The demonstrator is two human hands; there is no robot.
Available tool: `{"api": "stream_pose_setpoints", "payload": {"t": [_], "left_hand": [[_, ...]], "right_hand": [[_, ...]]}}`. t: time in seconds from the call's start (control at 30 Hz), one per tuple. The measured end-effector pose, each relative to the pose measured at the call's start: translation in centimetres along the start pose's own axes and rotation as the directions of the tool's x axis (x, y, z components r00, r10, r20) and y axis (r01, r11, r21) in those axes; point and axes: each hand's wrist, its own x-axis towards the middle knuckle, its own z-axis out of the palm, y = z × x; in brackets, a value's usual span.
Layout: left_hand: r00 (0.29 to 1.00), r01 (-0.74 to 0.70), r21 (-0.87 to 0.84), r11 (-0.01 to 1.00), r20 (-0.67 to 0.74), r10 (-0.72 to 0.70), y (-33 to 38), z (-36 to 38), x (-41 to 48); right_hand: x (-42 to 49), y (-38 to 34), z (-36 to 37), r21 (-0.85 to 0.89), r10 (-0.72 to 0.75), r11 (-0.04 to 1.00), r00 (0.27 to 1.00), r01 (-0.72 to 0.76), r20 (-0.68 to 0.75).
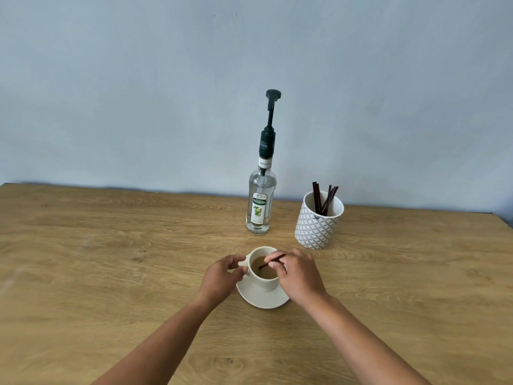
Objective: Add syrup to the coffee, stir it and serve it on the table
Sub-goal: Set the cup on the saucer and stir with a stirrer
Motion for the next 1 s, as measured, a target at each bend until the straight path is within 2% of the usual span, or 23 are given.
{"api": "stream_pose_setpoints", "payload": {"t": [0.13,0.2,0.27,0.37,0.5,0.67,0.87,1.0], "left_hand": [[0.998,-0.028,0.025,0.999,-0.057,0.03,-0.7,-0.4,-0.1],[0.992,-0.044,0.102,0.994,-0.114,0.056,-1.4,-0.8,-0.5],[0.976,-0.059,0.253,0.966,-0.19,0.11,-2.5,-1.3,-0.9],[0.952,-0.07,0.534,0.843,-0.216,0.216,-4.6,-1.6,-1.3],[0.975,-0.033,0.732,0.681,-0.127,0.185,-6.7,-1.5,-1.9],[0.974,-0.054,0.792,0.609,-0.091,0.205,-7.3,-1.3,-2.2],[0.974,-0.048,0.808,0.587,-0.092,0.207,-7.2,-1.2,-2.4],[0.972,-0.046,0.802,0.596,-0.101,0.211,-7.1,-1.2,-2.6]], "right_hand": [[-0.3,-0.1,-0.6,-0.104,0.0,0.995,0.997,-0.008,-0.078],[-0.5,0.1,-0.9,-0.119,-0.008,0.993,0.996,-0.002,-0.084],[-0.6,0.1,-0.8,-0.071,-0.018,0.997,0.998,0.013,-0.063],[-0.6,-0.1,-0.5,0.001,-0.001,1.0,1.0,0.001,-0.009],[-0.5,-0.4,-0.4,-0.05,0.039,0.998,0.999,-0.038,0.005],[-1.2,-0.4,-0.6,-0.114,0.027,0.993,0.996,-0.037,-0.088],[-1.3,-1.3,0.0,-0.028,0.035,0.999,0.999,-0.036,-0.026],[-1.5,-1.4,-0.5,-0.068,0.081,0.994,0.993,-0.087,-0.082]]}}
